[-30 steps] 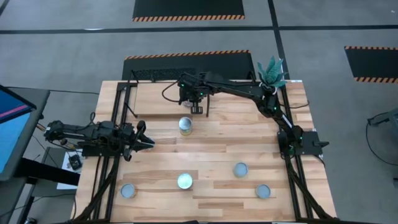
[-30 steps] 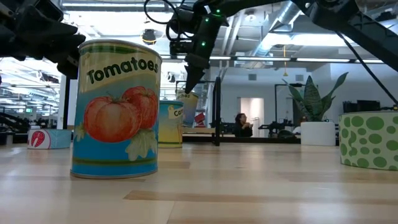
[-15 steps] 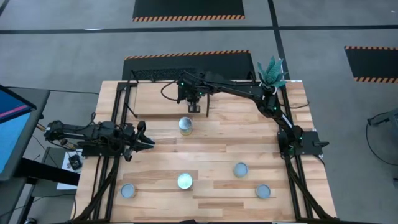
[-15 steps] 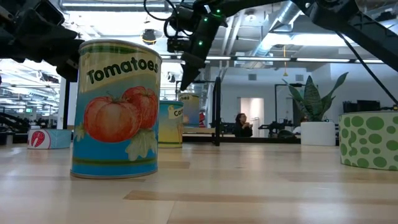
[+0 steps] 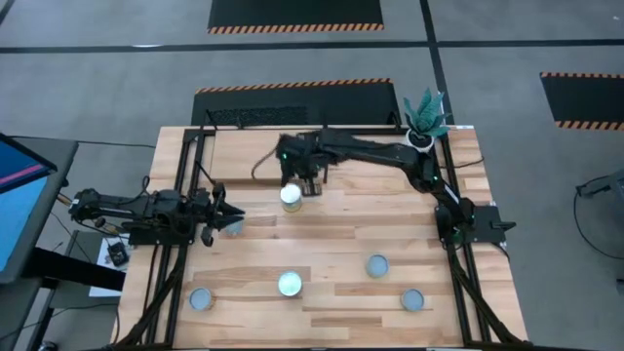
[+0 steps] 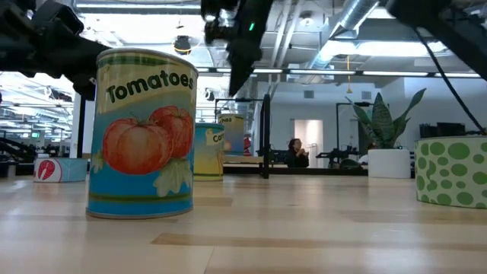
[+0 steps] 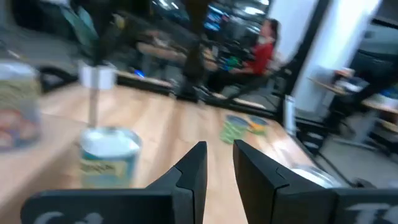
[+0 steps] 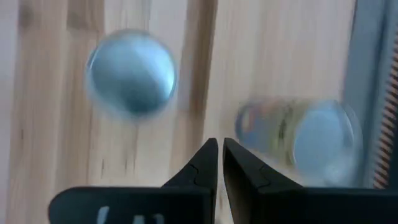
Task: Pick and place cans onto a shelf
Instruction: Put the peach can on the shelf
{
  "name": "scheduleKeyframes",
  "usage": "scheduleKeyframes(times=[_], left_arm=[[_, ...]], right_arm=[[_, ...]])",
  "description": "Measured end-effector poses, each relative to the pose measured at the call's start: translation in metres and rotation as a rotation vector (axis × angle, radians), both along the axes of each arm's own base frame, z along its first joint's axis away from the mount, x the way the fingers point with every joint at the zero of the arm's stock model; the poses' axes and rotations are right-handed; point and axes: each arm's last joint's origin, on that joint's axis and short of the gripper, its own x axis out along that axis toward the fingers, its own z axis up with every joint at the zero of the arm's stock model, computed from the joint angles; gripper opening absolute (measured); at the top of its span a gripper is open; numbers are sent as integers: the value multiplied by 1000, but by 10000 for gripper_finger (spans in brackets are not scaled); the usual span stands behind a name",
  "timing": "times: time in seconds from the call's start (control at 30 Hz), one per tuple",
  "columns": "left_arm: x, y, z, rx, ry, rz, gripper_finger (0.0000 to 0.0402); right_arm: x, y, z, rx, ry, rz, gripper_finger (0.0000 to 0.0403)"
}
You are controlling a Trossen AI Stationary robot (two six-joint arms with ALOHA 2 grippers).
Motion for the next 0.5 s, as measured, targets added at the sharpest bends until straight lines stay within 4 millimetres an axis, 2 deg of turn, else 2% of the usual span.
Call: scheduleKeyframes(times=[0.17,0.27,0.37,0.43,0.5], left_arm=[[-1,2,18,145,-178,87,68],[-3,2,30,245,-295,104,68],[-3,3,35,239,-347,143,68],[-4,4,38,234,-374,187,68],[-3,5,41,230,-401,203,68]], right_arm=[[-38,51,37,67,71,-74,48],[-53,78,47,125,78,-147,49],[-75,102,62,138,53,-122,49],[-94,115,69,111,44,-122,49],[-111,127,65,35,38,-154,49]])
